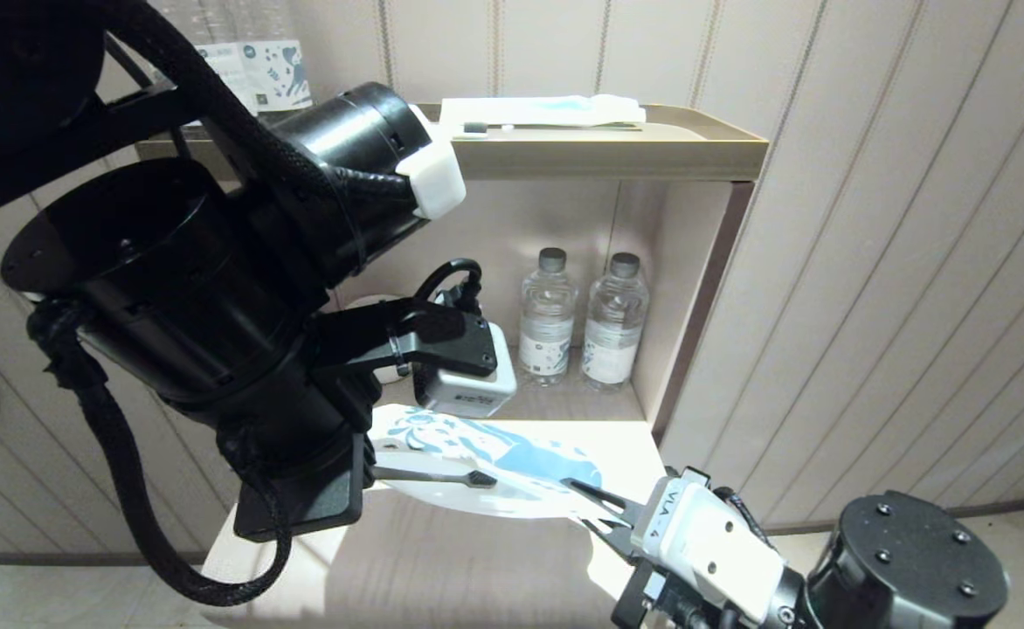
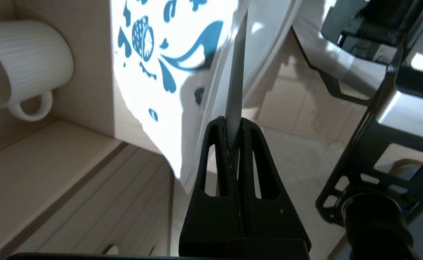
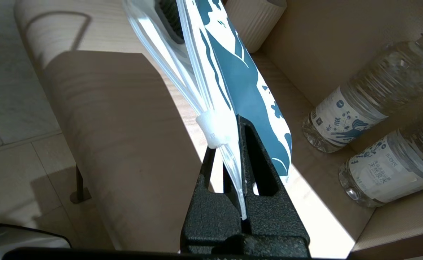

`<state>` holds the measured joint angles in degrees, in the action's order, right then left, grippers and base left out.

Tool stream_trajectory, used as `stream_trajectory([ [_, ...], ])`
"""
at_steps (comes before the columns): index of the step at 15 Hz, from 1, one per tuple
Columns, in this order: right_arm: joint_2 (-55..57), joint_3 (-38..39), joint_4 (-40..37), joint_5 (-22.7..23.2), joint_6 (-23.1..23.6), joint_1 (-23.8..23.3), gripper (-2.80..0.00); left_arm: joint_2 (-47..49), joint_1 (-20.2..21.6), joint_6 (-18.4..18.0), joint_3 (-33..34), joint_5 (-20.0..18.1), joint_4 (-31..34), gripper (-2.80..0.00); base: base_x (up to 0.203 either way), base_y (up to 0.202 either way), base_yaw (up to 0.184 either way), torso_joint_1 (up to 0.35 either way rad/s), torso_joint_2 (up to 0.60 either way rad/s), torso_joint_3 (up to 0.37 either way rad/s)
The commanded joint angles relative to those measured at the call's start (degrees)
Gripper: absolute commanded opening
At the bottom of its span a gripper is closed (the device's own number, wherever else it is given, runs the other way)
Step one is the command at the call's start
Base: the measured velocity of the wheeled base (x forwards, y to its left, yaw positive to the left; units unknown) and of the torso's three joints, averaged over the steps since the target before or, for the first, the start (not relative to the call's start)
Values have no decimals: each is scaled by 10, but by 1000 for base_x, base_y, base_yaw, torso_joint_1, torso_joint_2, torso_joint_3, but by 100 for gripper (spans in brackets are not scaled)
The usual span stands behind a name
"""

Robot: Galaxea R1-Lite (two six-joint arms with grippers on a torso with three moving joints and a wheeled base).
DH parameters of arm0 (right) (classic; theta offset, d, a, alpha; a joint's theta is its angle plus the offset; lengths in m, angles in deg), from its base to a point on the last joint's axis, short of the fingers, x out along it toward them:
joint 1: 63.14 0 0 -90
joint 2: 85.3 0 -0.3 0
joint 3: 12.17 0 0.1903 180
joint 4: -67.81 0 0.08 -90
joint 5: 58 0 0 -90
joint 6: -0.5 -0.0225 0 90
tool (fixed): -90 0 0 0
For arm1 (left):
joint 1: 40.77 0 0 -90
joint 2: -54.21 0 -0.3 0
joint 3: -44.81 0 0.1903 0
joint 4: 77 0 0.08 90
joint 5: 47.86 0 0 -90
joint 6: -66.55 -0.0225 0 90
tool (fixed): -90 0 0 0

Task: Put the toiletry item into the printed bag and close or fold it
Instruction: Place the toothbrush in the storage bag

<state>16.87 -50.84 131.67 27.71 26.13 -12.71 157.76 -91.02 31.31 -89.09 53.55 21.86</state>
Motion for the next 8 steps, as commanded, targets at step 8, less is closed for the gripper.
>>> stream_trajectory([
  [8, 4, -28, 27, 2, -33, -8, -280, 30, 11, -12, -1, -43, -60, -280, 0, 0, 0, 0, 0, 0],
])
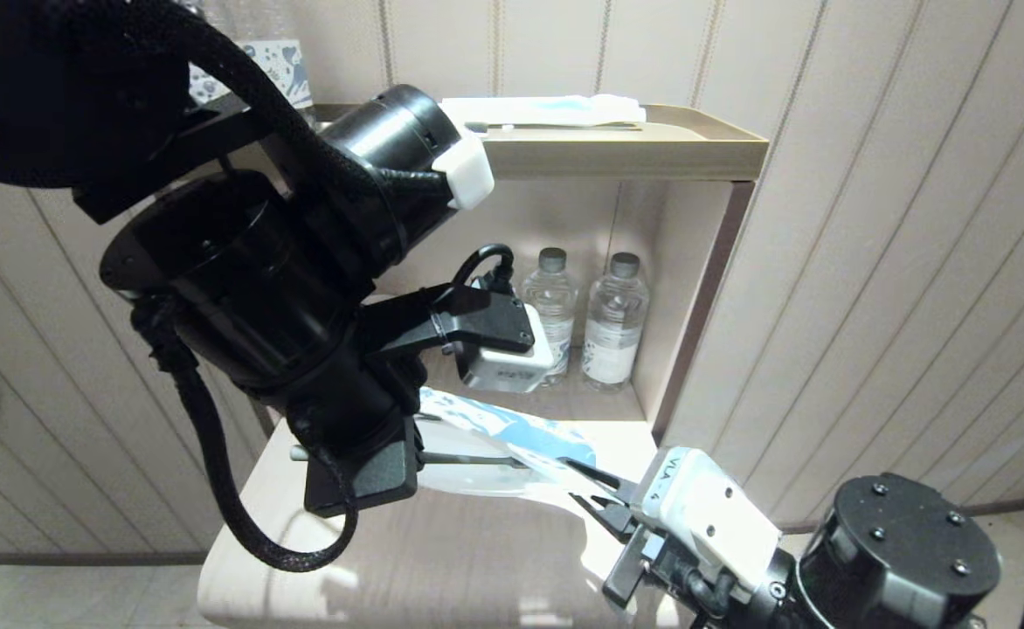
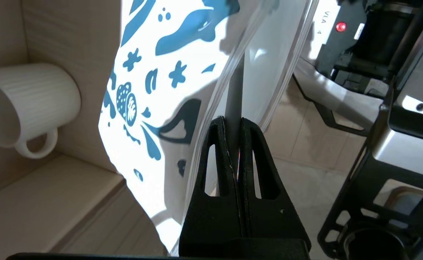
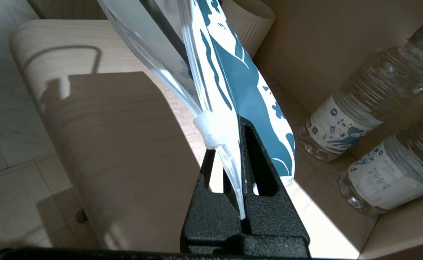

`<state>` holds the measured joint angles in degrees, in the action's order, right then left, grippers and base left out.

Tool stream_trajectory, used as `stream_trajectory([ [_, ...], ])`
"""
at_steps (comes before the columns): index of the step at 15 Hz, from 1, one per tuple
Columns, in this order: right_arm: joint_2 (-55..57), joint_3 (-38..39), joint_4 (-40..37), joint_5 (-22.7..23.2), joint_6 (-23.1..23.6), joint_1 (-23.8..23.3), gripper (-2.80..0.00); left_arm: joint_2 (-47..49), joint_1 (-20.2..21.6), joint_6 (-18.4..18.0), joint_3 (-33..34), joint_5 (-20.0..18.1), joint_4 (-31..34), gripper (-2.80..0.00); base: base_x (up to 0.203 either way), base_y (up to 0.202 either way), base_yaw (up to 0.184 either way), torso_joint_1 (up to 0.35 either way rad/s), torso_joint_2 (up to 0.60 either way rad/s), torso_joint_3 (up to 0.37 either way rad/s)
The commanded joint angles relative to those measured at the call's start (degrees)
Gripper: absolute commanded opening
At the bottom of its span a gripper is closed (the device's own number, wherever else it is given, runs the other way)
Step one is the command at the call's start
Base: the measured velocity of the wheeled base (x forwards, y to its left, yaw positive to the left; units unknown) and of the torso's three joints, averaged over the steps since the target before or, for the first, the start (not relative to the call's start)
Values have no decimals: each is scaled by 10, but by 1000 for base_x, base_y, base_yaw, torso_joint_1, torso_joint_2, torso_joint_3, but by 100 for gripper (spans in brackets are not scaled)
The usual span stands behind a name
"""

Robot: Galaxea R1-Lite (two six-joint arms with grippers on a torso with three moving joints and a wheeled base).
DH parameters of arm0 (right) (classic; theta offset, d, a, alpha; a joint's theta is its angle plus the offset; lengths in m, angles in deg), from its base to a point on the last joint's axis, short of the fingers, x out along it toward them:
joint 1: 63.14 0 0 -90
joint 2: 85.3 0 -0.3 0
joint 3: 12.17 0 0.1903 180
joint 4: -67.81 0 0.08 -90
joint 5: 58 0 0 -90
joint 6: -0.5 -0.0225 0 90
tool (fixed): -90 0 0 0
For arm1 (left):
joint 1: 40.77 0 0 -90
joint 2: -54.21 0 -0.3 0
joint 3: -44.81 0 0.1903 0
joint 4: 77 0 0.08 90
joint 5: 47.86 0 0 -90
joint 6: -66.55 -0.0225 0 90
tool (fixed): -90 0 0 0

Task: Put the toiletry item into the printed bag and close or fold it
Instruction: Place the toothbrush in the storage bag

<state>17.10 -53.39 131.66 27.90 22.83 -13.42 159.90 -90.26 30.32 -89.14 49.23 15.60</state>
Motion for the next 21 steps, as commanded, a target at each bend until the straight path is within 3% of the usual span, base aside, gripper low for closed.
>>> stream_trajectory([
  [1, 2, -5, 27, 2, -8, -2, -280, 11, 7, -7, 0, -1, -4, -280, 0, 0, 0, 0, 0, 0],
  [4, -3, -10, 27, 2, -20, -1, -280, 16, 11, -6, 0, -24, -6, -280, 0, 0, 0, 0, 0, 0],
  [12, 13, -9, 27, 7, -23, -7, -280, 23, 21, -4, 0, -36, -39, -280, 0, 0, 0, 0, 0, 0],
  [13, 14, -9, 27, 7, -23, -8, -280, 23, 24, -5, 0, -41, -39, 0, 0, 0, 0, 0, 0, 0],
  [21, 31, -10, 27, 7, -25, -19, -280, 9, 39, -1, 0, -45, -77, 0, 0, 0, 0, 0, 0, 0],
])
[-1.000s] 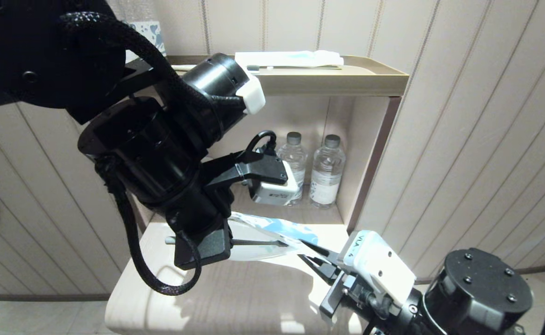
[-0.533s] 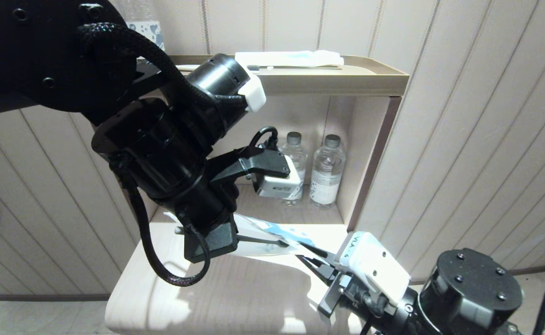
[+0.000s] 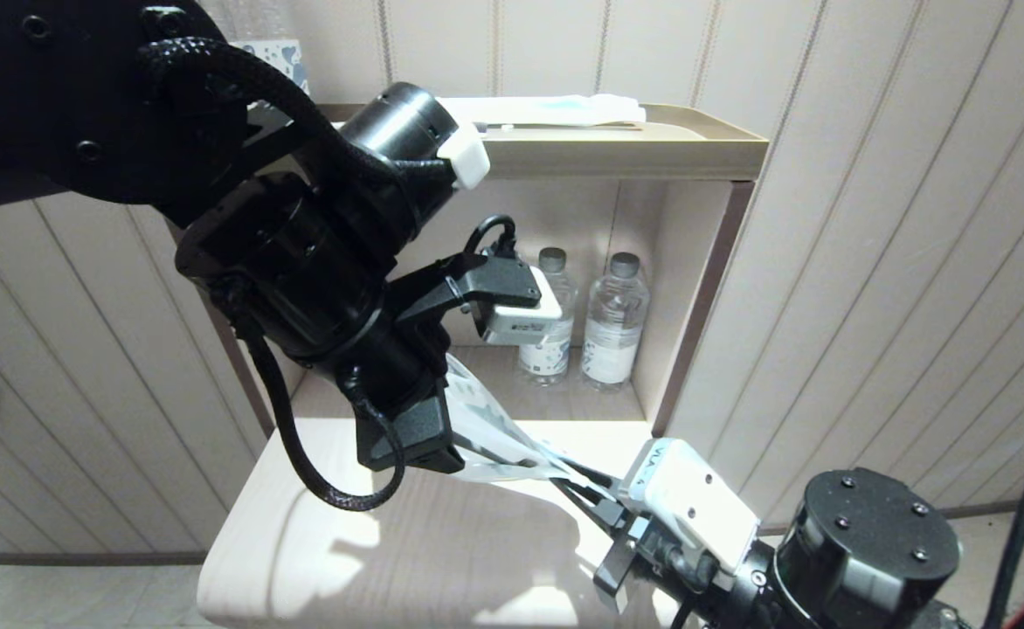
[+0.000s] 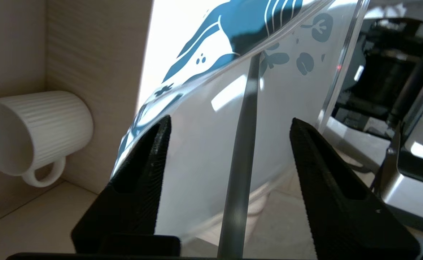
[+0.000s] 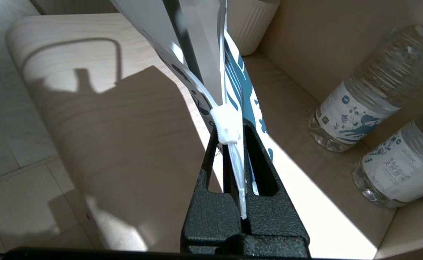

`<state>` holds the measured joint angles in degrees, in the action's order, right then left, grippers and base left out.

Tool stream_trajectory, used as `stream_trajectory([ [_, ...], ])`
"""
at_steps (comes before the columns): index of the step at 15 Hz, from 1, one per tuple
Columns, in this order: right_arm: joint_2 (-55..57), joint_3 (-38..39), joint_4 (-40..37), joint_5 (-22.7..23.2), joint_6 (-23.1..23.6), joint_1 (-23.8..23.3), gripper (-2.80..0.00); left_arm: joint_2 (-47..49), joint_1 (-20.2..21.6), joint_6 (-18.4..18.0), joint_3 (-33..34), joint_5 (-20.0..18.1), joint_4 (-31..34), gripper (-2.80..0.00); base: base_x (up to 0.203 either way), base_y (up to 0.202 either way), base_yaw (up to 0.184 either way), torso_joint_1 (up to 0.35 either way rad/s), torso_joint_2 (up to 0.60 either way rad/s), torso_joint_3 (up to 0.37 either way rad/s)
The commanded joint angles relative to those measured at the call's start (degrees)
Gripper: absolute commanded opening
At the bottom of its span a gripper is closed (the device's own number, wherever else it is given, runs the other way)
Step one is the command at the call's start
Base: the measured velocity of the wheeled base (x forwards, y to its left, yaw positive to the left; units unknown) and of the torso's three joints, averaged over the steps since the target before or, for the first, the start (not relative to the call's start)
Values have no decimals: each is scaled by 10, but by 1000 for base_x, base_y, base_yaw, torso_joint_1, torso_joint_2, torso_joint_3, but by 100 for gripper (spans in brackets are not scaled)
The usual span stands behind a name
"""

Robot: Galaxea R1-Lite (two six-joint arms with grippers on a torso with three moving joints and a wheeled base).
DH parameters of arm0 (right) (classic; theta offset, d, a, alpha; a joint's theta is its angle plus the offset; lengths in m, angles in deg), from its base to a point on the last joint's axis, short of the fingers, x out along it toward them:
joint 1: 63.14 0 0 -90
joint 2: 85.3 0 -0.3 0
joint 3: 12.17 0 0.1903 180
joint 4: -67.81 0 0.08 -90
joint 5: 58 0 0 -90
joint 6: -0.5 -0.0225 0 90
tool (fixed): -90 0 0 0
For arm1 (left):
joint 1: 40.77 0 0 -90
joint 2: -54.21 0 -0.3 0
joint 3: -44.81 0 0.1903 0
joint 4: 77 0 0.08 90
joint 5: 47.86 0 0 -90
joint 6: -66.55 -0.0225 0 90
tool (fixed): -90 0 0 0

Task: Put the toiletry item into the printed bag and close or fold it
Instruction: Place the toothbrush in the storage bag

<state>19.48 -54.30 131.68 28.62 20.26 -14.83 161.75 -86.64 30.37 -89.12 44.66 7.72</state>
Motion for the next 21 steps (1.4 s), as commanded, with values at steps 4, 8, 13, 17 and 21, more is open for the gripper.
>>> stream_trajectory([
  [4, 11, -5, 27, 15, -5, -20, -280, -51, 22, -2, 0, 1, -12, 0, 0, 0, 0, 0, 0, 0],
  [8, 15, -11, 27, 15, -10, -30, -280, -105, 52, -1, 0, 0, -12, 0, 0, 0, 0, 0, 0, 0],
  [13, 28, -27, 27, 15, -24, -42, -280, -171, 111, 34, 38, -48, -7, 0, 0, 0, 0, 0, 0, 0],
  [17, 21, -42, 27, 11, -49, -43, -280, -231, 145, 42, 198, -82, -40, 0, 0, 0, 0, 0, 0, 0],
  [21, -4, -53, -12, 11, -79, -44, -280, -281, 176, 71, 422, -134, -253, 0, 0, 0, 0, 0, 0, 0],
])
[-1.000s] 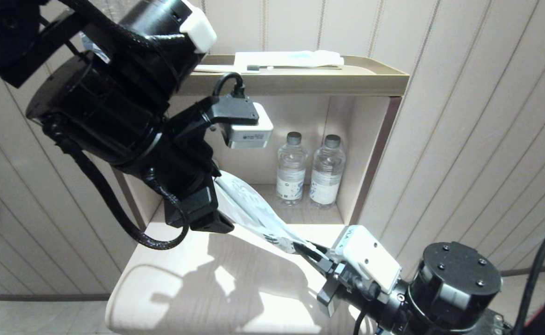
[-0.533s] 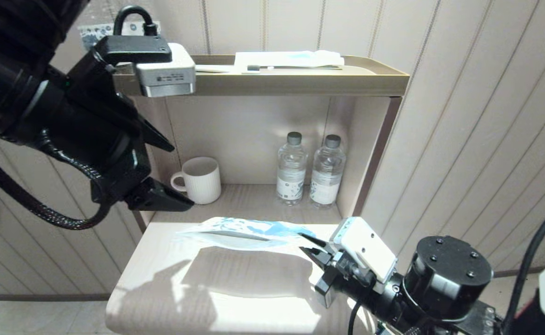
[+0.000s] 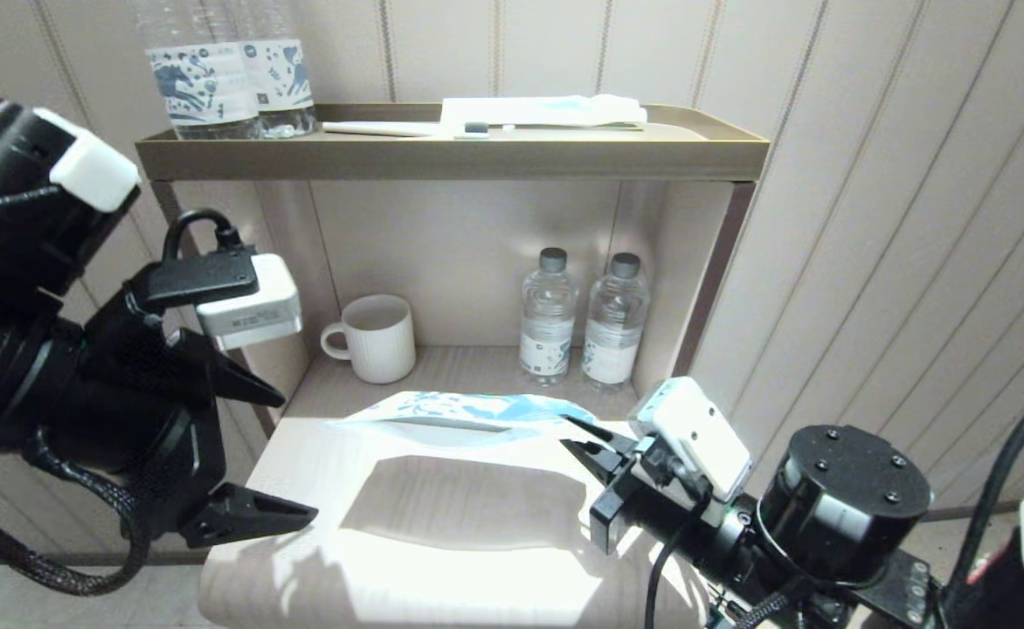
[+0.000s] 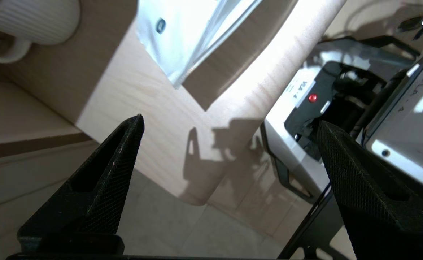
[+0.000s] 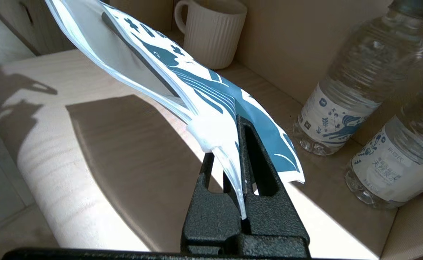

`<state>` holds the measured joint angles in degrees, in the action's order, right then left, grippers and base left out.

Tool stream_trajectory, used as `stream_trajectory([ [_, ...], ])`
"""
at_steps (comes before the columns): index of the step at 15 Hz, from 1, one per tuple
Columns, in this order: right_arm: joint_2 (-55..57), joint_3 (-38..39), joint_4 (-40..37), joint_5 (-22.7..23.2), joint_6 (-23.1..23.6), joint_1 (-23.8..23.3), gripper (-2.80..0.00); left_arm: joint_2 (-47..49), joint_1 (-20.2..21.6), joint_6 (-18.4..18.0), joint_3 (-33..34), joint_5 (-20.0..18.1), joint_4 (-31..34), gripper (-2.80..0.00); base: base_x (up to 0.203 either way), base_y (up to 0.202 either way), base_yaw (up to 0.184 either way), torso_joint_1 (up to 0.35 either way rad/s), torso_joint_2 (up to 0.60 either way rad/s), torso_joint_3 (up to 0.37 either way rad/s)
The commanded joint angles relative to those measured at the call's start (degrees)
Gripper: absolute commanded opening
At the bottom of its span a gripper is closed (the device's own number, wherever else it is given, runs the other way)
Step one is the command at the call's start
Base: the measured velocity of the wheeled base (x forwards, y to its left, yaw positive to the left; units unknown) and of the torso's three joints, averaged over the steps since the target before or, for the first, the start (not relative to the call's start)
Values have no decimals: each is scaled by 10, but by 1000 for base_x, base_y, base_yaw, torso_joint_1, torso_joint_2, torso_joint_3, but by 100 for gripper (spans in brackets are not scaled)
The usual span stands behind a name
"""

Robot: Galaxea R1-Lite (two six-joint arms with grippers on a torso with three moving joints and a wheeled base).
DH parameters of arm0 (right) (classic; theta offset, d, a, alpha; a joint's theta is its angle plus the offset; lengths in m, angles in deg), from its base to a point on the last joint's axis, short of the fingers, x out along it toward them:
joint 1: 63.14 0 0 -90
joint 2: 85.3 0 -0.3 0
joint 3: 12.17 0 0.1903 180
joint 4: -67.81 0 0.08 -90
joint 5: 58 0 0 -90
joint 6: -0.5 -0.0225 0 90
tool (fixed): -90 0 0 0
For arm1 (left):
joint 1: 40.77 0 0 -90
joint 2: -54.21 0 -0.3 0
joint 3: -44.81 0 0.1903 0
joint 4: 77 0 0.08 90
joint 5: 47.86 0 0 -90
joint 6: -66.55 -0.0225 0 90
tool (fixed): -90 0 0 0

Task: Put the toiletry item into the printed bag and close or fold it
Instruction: Place the toothbrush in the storage bag, then close the strorage bag and place it on the desk

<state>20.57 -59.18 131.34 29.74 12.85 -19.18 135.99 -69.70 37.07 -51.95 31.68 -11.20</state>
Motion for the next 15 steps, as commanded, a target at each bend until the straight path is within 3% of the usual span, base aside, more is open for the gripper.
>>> stream_trajectory([
  [1, -32, -13, -41, 0, -24, -1, -280, -31, 11, 29, 94, -20, -137, 0, 0, 0, 0, 0, 0, 0],
  [3, -70, -39, -134, 1, -75, -1, -280, -36, 16, 58, 151, -42, -213, 0, 0, 0, 0, 0, 0, 0],
  [6, -113, -83, -284, 2, -139, -1, -280, -33, 36, 64, 157, -74, -235, 0, 0, 0, 0, 0, 0, 0],
  [10, -131, -122, -458, 2, -156, -1, -280, -15, 48, 63, 161, -102, -261, 0, 0, 0, 0, 0, 0, 0],
  [12, -136, -154, -487, 0, -210, -1, -280, -7, 63, 58, 163, -120, -267, 0, 0, 0, 0, 0, 0, 0],
  [15, -147, -215, -621, -2, -252, -3, -280, 8, 106, 43, 164, -176, -278, 0, 0, 0, 0, 0, 0, 0],
])
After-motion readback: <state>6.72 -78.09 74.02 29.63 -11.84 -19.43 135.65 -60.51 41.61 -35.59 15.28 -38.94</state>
